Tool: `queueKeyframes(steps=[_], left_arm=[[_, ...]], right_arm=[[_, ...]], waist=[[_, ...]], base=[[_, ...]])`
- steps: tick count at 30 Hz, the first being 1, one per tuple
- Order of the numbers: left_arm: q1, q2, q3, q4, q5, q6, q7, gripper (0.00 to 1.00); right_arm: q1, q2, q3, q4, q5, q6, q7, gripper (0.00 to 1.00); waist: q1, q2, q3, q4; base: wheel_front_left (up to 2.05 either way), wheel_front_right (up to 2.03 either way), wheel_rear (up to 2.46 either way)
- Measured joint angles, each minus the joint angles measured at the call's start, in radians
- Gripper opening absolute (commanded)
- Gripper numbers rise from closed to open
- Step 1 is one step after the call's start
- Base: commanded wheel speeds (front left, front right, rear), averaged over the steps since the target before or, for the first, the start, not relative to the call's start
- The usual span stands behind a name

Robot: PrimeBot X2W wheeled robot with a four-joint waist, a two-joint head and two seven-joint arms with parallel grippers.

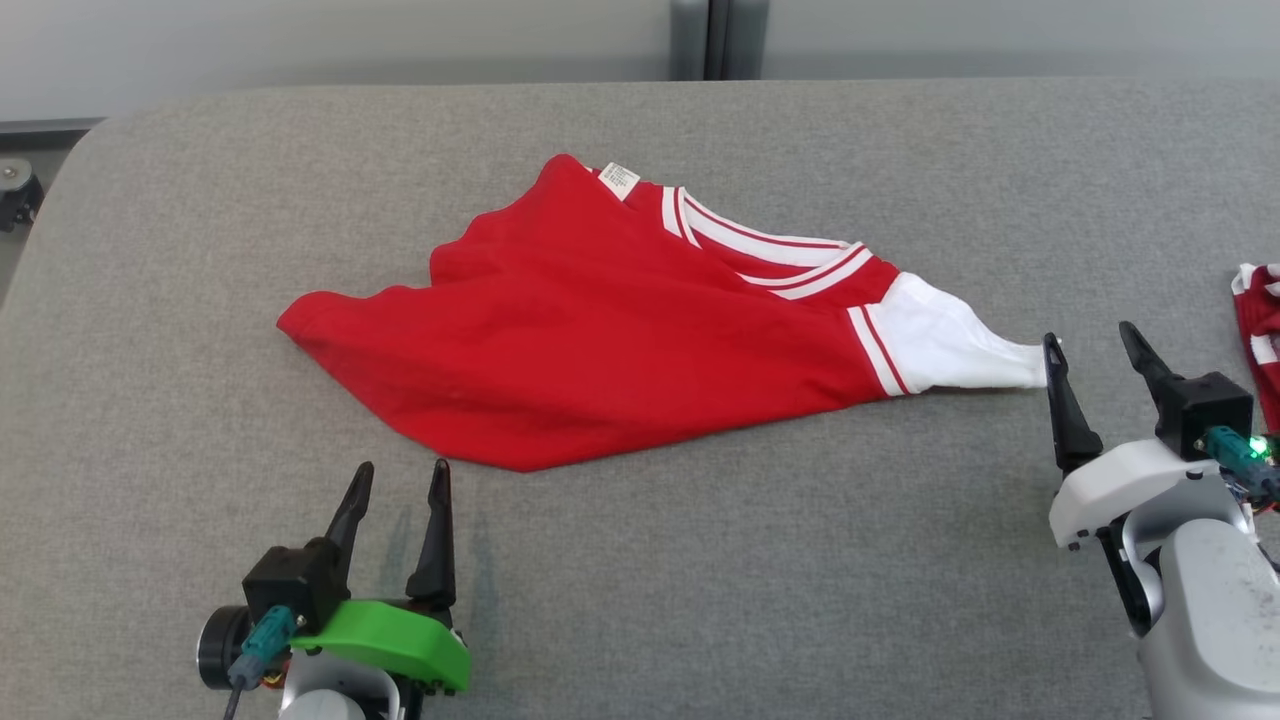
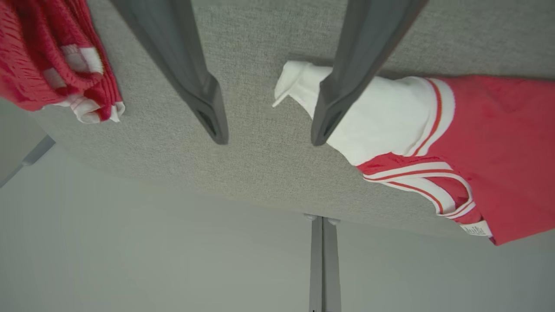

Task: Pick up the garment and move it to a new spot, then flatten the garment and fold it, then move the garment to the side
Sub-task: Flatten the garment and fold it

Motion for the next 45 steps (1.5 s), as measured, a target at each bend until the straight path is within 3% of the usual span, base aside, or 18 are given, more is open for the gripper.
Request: queueKeyframes(steps=[11, 25, 32, 34, 38, 39, 45], left_arm=[[-0.007, 0.000, 0.000, -0.009, 0.001, 0.000, 0.000, 1.00], [-0.063, 0.000, -0.047, -0.013, -0.002, 0.000, 0.000, 1.00], [-0.070, 0.000, -0.057, -0.010, -0.016, 0.000, 0.000, 1.00], [-0.076, 0.000, -0.058, -0.010, -0.016, 0.000, 0.000, 1.00], [-0.079, 0.000, -0.058, -0.012, -0.017, 0.000, 0.000, 1.00], [-0.079, 0.000, -0.058, -0.013, -0.017, 0.000, 0.000, 1.00], [-0.079, 0.000, -0.058, -0.013, -0.019, 0.000, 0.000, 1.00]], right_arm=[[-0.001, 0.058, 0.011, 0.058, -0.021, 0.000, 0.000, 1.00], [-0.330, 0.064, 0.112, 0.277, -0.048, 0.000, 0.052, 1.00], [-0.378, 0.067, 0.109, 0.393, -0.059, 0.000, 0.083, 1.00], [-0.377, 0.068, 0.091, 0.412, -0.067, 0.000, 0.071, 0.86], [-0.371, 0.072, 0.049, 0.429, -0.080, 0.000, 0.042, 0.09], [-0.369, 0.074, 0.041, 0.430, -0.082, 0.000, 0.038, 0.00], [-0.354, 0.079, -0.013, 0.420, -0.101, 0.000, 0.010, 0.00]], waist=[[0.0000, 0.0000, 0.030, 0.000], [0.0000, 0.0000, 0.122, 0.024], [0.0000, 0.0000, 0.144, 0.059], [0.0000, 0.0000, 0.149, 0.066], [0.0000, 0.0000, 0.155, 0.073], [0.0000, 0.0000, 0.155, 0.074], [0.0000, 0.0000, 0.155, 0.073]], base=[[0.00, 0.00, 0.00], [0.00, 0.00, 0.00], [0.00, 0.00, 0.00], [0.00, 0.00, 0.00], [0.00, 0.00, 0.00], [0.00, 0.00, 0.00], [0.00, 0.00, 0.00]])
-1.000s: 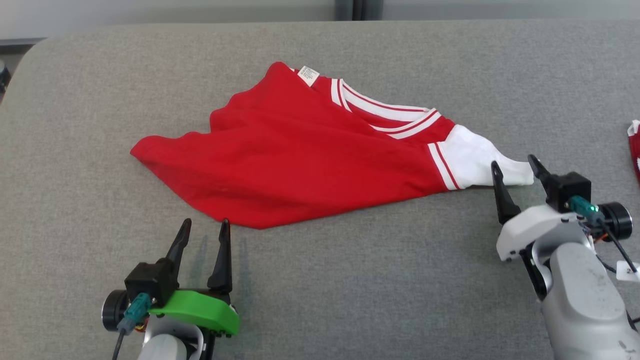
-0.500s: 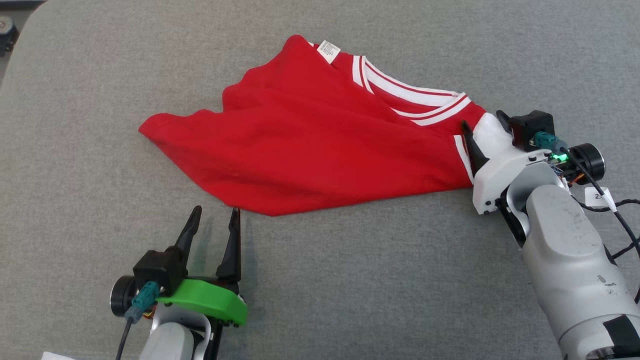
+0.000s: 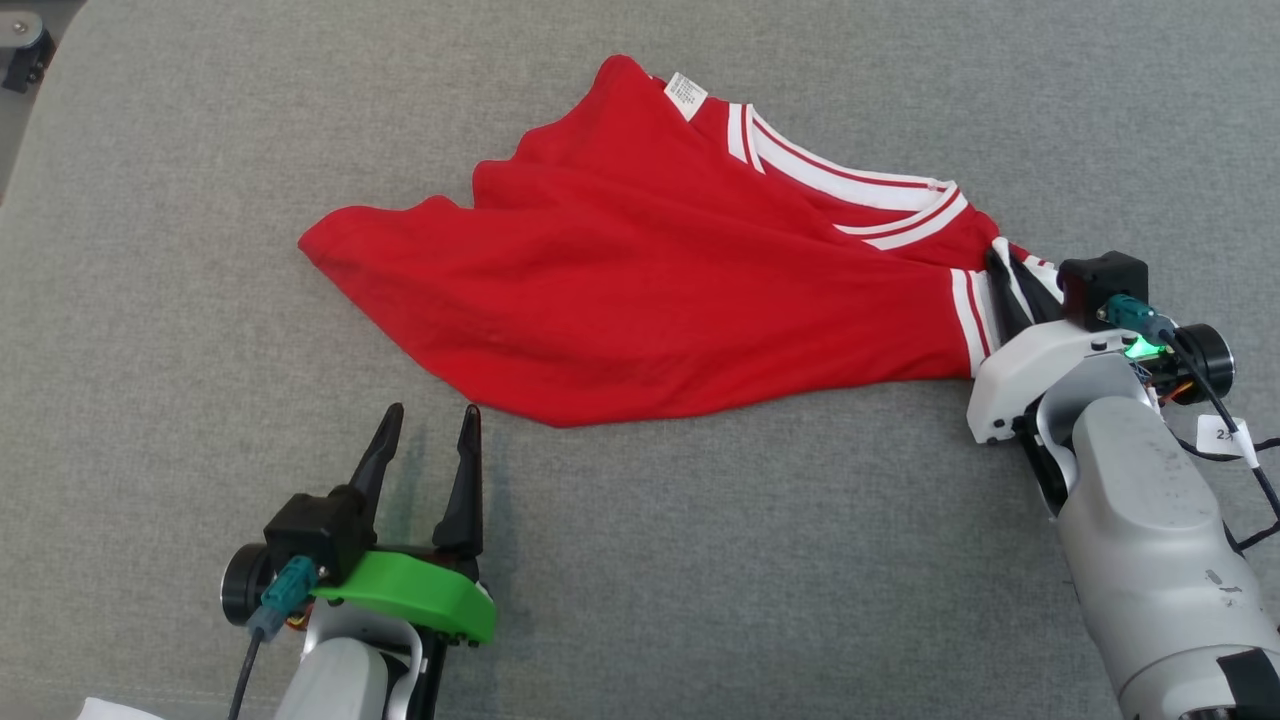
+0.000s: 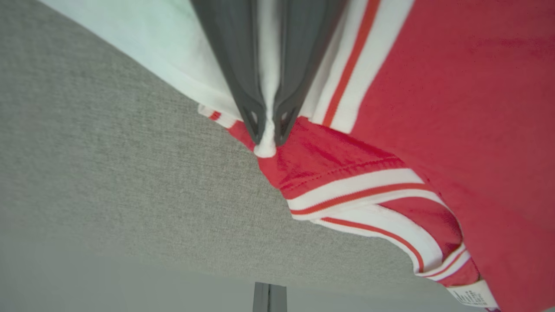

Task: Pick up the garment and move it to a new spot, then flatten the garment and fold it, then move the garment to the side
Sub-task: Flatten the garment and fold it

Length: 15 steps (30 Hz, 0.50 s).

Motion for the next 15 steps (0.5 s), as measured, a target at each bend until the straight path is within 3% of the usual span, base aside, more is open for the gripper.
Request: queueKeyframes(steps=[7, 15], left_arm=[[-0.004, 0.000, -0.013, 0.000, -0.007, 0.000, 0.000, 1.00], [-0.004, 0.000, -0.003, 0.006, -0.006, 0.000, 0.000, 1.00]], right_arm=[[-0.056, 0.002, -0.019, -0.114, -0.034, 0.000, -0.009, 0.00], [-0.091, -0.027, 0.119, -0.482, 0.018, 0.000, -0.010, 0.00]], waist=[[0.0000, 0.0000, 0.001, 0.015], [0.0000, 0.0000, -0.015, 0.026]], base=[[0.00, 0.00, 0.00], [0.00, 0.00, 0.00]])
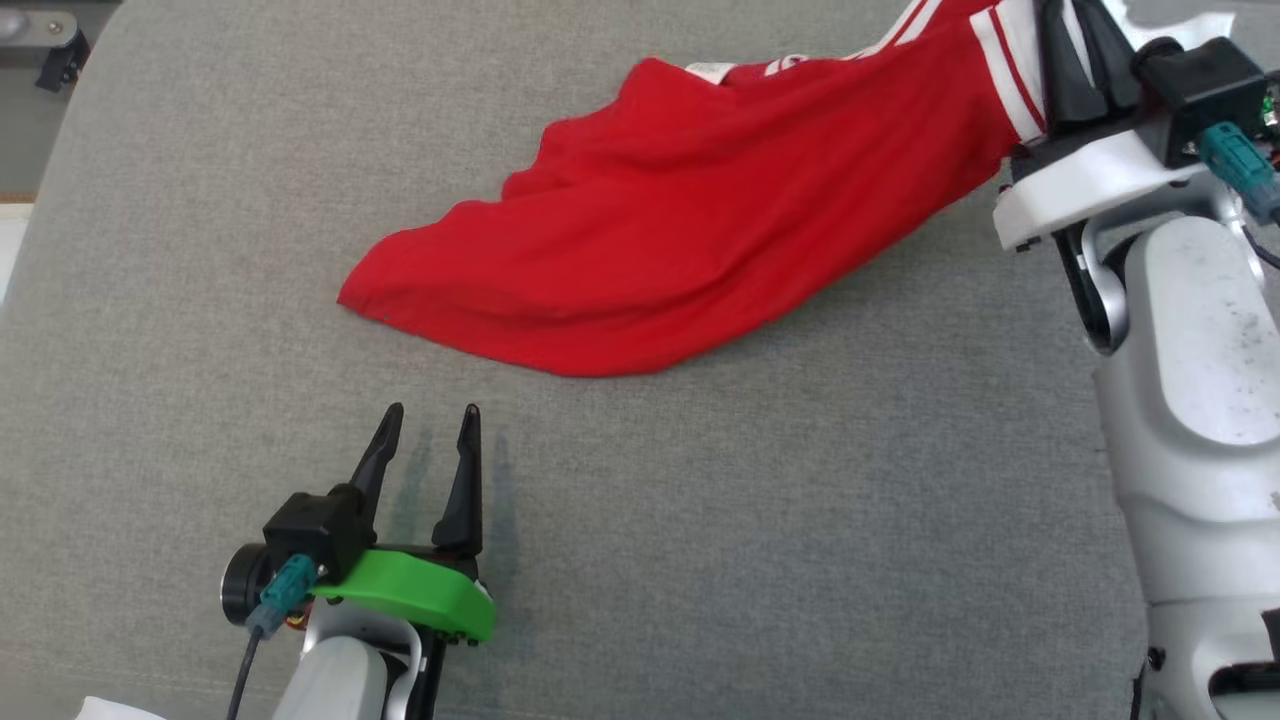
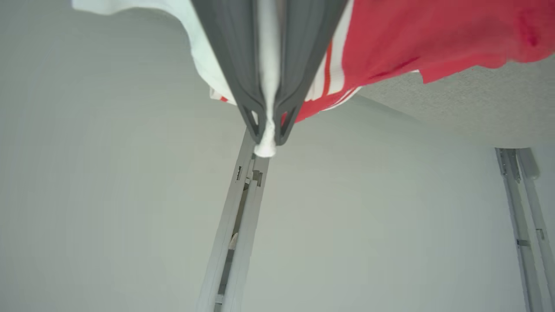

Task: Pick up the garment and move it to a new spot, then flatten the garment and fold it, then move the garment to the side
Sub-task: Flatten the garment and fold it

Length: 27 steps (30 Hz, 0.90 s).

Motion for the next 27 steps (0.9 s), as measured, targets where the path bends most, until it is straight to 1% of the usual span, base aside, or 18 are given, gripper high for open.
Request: queueKeyframes(steps=[2, 4, 5, 6, 7, 8, 10, 11, 12, 13, 15, 16, 19, 22, 25, 27], left_arm=[[0.002, 0.000, 0.008, 0.001, 0.001, 0.000, 0.000, 1.00], [0.007, 0.000, 0.014, 0.000, 0.001, 0.000, 0.000, 1.00], [0.011, 0.000, 0.016, -0.001, 0.001, 0.000, 0.000, 1.00], [0.019, 0.000, 0.018, -0.002, 0.003, 0.000, 0.000, 1.00], [0.029, 0.000, 0.021, -0.001, 0.004, 0.000, 0.000, 1.00], [0.037, 0.000, 0.025, -0.001, 0.008, 0.000, 0.000, 1.00], [0.046, 0.000, 0.030, 0.001, 0.012, 0.000, 0.000, 1.00], [0.047, 0.000, 0.032, 0.001, 0.015, 0.000, 0.000, 1.00], [0.048, 0.000, 0.033, 0.001, 0.020, 0.000, 0.000, 1.00], [0.051, 0.000, 0.035, 0.001, 0.021, 0.000, 0.000, 1.00], [0.061, 0.000, 0.040, 0.002, 0.028, 0.000, 0.000, 1.00], [0.065, 0.000, 0.040, 0.004, 0.029, 0.000, 0.000, 1.00], [0.068, 0.000, 0.039, 0.007, 0.031, 0.000, 0.000, 1.00], [0.072, 0.000, 0.036, 0.008, 0.031, 0.000, 0.000, 1.00], [0.081, 0.000, 0.030, 0.008, 0.031, 0.000, 0.000, 1.00], [0.084, 0.000, 0.028, 0.007, 0.031, 0.000, 0.000, 1.00]], right_arm=[[0.051, -0.020, 0.027, -0.098, 0.025, 0.000, 0.000, 0.00], [0.149, -0.046, 0.053, -0.197, 0.047, 0.000, 0.000, 0.00], [0.193, -0.051, 0.049, -0.225, 0.053, 0.000, 0.000, 0.00], [0.256, -0.053, 0.037, -0.247, 0.068, 0.000, 0.000, 0.04], [0.320, -0.058, 0.031, -0.258, 0.075, 0.000, 0.000, 0.15], [0.384, -0.058, 0.025, -0.258, 0.076, 0.000, 0.000, 0.35], [0.484, -0.051, 0.009, -0.253, 0.089, 0.000, 0.000, 0.48], [0.531, -0.048, 0.007, -0.249, 0.091, 0.000, 0.000, 0.51], [0.563, -0.045, 0.005, -0.248, 0.093, 0.000, 0.000, 0.60], [0.596, -0.038, 0.003, -0.244, 0.098, 0.000, 0.000, 0.64], [0.649, -0.026, 0.001, -0.231, 0.101, 0.000, 0.000, 0.80], [0.666, -0.020, -0.004, -0.220, 0.105, 0.000, 0.000, 1.00], [0.703, -0.002, -0.026, -0.166, 0.129, 0.000, 0.000, 1.00], [0.706, 0.009, -0.023, -0.140, 0.143, 0.000, 0.000, 1.00], [0.688, 0.010, -0.023, -0.117, 0.151, 0.000, 0.000, 1.00], [0.647, 0.005, -0.023, -0.115, 0.153, 0.000, 0.000, 1.00]], waist=[[0.0000, 0.0000, -0.008, -0.003], [0.0000, 0.0000, -0.019, -0.009], [0.0000, 0.0000, -0.023, -0.013], [0.0000, 0.0000, -0.029, -0.019], [0.0000, 0.0000, -0.035, -0.025], [0.0000, 0.0000, -0.041, -0.032], [0.0000, 0.0000, -0.052, -0.047], [-0.0001, 0.0000, -0.058, -0.056], [0.0000, 0.0000, -0.063, -0.063], [0.0000, 0.0000, -0.068, -0.071], [0.0000, 0.0000, -0.080, -0.087], [0.0000, 0.0000, -0.086, -0.093], [0.0000, 0.0000, -0.106, -0.109], [0.0000, 0.0000, -0.124, -0.119], [0.0000, 0.0001, -0.139, -0.123], [0.0000, 0.0000, -0.142, -0.122]], base=[[0.00, 0.00, 0.00], [0.00, 0.00, 0.00], [0.00, 0.00, 0.00], [0.00, 0.00, 0.00], [0.00, 0.00, 0.00], [0.00, 0.00, 0.00], [0.00, 0.00, 0.00], [0.00, 0.00, 0.00], [0.00, 0.00, 0.00], [0.00, 0.00, 0.00], [0.00, 0.00, 0.00], [0.00, 0.00, 0.00], [0.00, 0.00, 0.00], [0.00, 0.00, 0.00], [0.00, 0.00, 0.00], [0.00, 0.00, 0.00]])
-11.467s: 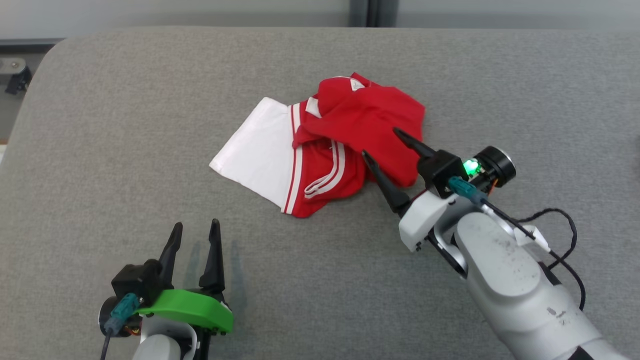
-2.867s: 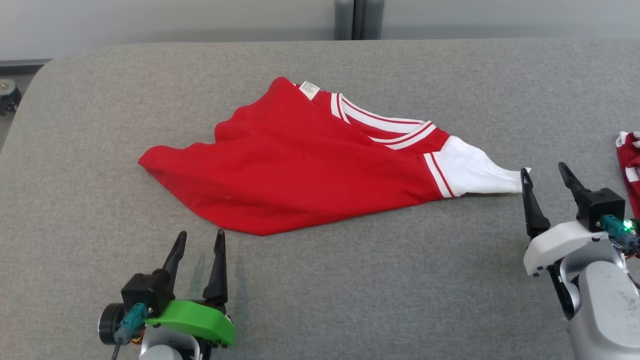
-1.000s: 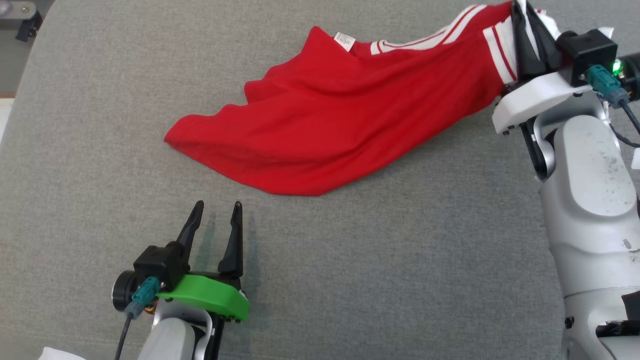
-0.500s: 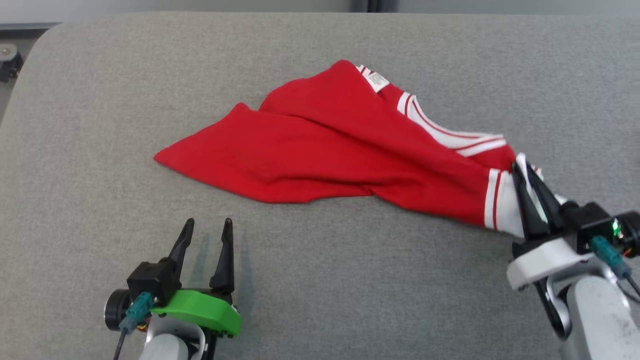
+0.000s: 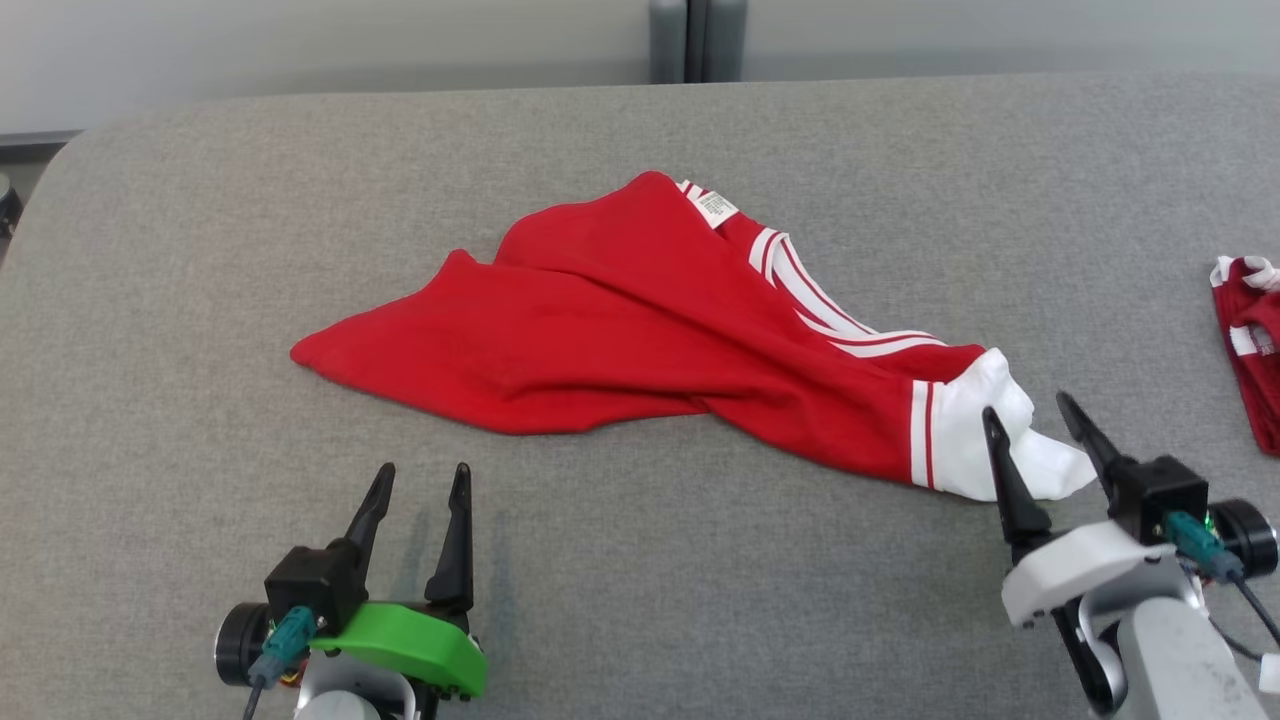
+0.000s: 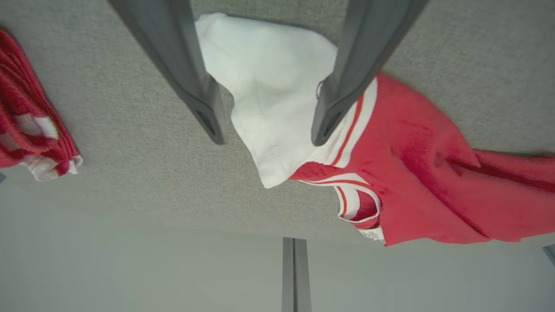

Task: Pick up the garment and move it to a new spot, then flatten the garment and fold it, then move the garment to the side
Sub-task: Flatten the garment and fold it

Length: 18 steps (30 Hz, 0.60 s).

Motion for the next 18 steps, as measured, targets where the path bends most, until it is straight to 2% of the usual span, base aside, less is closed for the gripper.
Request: queueKeyframes(steps=[4, 9, 13, 18], left_arm=[[0.001, 0.000, -0.005, -0.002, 0.000, 0.000, 0.000, 1.00], [-0.001, 0.000, -0.015, -0.003, -0.002, 0.000, 0.000, 1.00], [-0.012, 0.000, -0.023, -0.004, -0.004, 0.000, 0.000, 1.00], [-0.021, 0.000, -0.033, 0.003, -0.008, 0.000, 0.000, 1.00]], right_arm=[[-0.098, -0.022, 0.010, 0.037, 0.008, 0.000, 0.000, 1.00], [-0.254, -0.068, 0.063, 0.163, 0.007, 0.000, 0.005, 1.00], [-0.411, -0.107, 0.166, 0.262, 0.015, 0.000, 0.089, 1.00], [-0.552, -0.145, 0.312, 0.363, 0.088, 0.000, 0.205, 1.00]], waist=[[0.0000, 0.0000, 0.004, 0.010], [0.0000, 0.0000, 0.014, 0.025], [0.0000, 0.0000, 0.029, 0.039], [0.0000, 0.0000, 0.046, 0.061]], base=[[0.00, 0.00, 0.00], [0.00, 0.00, 0.00], [0.00, 0.00, 0.00], [0.00, 0.00, 0.00]])
